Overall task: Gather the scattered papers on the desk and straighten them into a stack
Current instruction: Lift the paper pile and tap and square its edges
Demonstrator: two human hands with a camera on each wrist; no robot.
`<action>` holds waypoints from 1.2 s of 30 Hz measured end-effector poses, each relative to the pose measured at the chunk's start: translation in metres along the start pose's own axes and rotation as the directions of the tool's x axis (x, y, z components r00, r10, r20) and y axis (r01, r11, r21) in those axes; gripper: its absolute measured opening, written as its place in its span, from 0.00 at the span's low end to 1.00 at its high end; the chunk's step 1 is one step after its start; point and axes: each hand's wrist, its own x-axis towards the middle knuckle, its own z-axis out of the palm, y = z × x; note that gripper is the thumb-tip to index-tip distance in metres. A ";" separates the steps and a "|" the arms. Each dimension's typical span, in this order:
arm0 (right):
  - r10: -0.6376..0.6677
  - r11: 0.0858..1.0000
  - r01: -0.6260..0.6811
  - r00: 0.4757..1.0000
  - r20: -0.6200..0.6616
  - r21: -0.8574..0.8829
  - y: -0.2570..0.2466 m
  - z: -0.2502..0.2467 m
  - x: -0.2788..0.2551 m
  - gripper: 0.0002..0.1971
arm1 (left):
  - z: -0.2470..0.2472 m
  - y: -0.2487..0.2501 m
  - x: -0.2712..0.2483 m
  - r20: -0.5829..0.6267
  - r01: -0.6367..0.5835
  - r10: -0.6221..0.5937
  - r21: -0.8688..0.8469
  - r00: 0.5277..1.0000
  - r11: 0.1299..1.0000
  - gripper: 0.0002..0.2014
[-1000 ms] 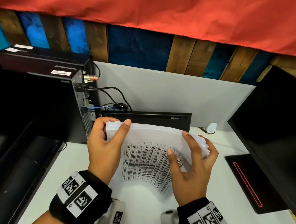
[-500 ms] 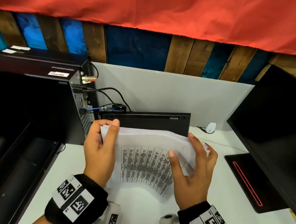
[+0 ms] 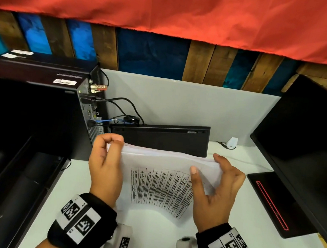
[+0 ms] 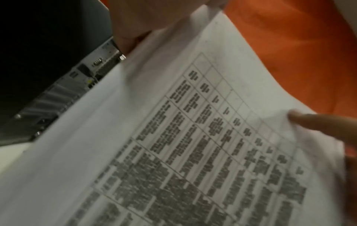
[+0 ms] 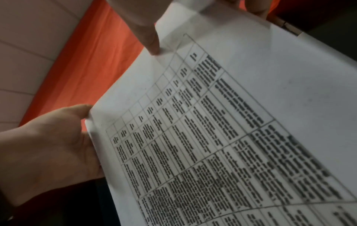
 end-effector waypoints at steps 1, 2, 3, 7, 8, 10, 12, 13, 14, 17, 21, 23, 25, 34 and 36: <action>-0.009 1.000 0.009 1.000 -0.001 -0.004 0.000 -0.001 0.001 0.24 | 0.000 0.002 0.000 0.019 -0.015 0.015 -0.001 1.000 1.000 0.03; -0.030 0.999 0.030 1.000 0.008 -0.015 -0.001 0.000 0.000 0.24 | 0.002 0.003 -0.002 0.054 -0.047 0.046 0.016 0.997 0.999 0.04; -0.056 0.998 0.057 0.998 0.024 -0.032 -0.002 0.001 -0.001 0.24 | 0.005 0.005 -0.005 0.082 -0.084 0.080 0.042 0.993 0.996 0.08; -0.046 0.998 0.047 0.998 0.034 -0.032 -0.006 0.003 -0.001 0.18 | 0.007 0.002 -0.006 0.016 -0.058 0.057 0.064 0.998 0.996 0.12; -0.025 1.000 0.025 1.000 0.019 -0.017 -0.006 0.002 0.000 0.17 | 0.004 0.001 -0.002 -0.001 -0.032 0.032 0.051 0.999 0.998 0.10; 0.015 1.000 -0.014 1.000 -0.017 0.017 -0.009 0.001 0.004 0.16 | 0.003 0.003 0.000 -0.001 -0.027 0.027 0.051 1.000 0.998 0.08; 0.071 0.994 -0.065 0.995 -0.069 0.088 -0.014 0.005 0.007 0.15 | 0.007 0.005 -0.005 0.038 -0.067 0.065 0.061 0.997 0.996 0.13; 0.125 0.984 -0.110 0.987 -0.098 0.139 -0.016 0.009 0.009 0.14 | 0.010 0.005 -0.009 0.042 -0.092 0.089 0.074 0.995 0.993 0.16; 0.193 0.966 -0.167 0.974 -0.120 0.197 -0.019 0.012 0.012 0.15 | 0.012 0.005 -0.011 0.033 -0.103 0.101 0.088 0.994 0.991 0.17; 0.314 0.916 -0.249 0.933 -0.177 0.315 -0.017 0.015 0.023 0.15 | 0.009 0.001 -0.008 -0.037 -0.081 0.084 0.074 0.996 0.994 0.15; 0.298 0.921 -0.235 0.939 -0.171 0.310 -0.016 0.013 0.023 0.10 | 0.005 0.001 -0.005 -0.008 -0.086 0.087 0.052 0.996 0.995 0.12; 0.282 0.926 -0.229 0.948 -0.148 0.298 -0.019 0.015 0.019 0.16 | 0.009 0.002 -0.013 0.041 -0.107 0.105 0.073 0.994 0.992 0.13; 0.279 0.929 -0.232 0.951 -0.135 0.288 -0.019 0.015 0.018 0.19 | 0.010 0.001 -0.015 0.040 -0.098 0.096 0.060 0.995 0.993 0.12; 0.330 0.841 -0.320 0.942 0.057 0.436 0.006 0.000 0.011 0.28 | -0.020 -0.021 -0.005 0.332 0.058 -0.059 0.013 0.941 0.998 0.45; 0.334 0.818 -0.367 0.930 0.153 0.443 0.013 -0.002 0.005 0.38 | -0.024 -0.029 -0.007 0.393 0.133 -0.124 0.006 0.911 0.991 0.53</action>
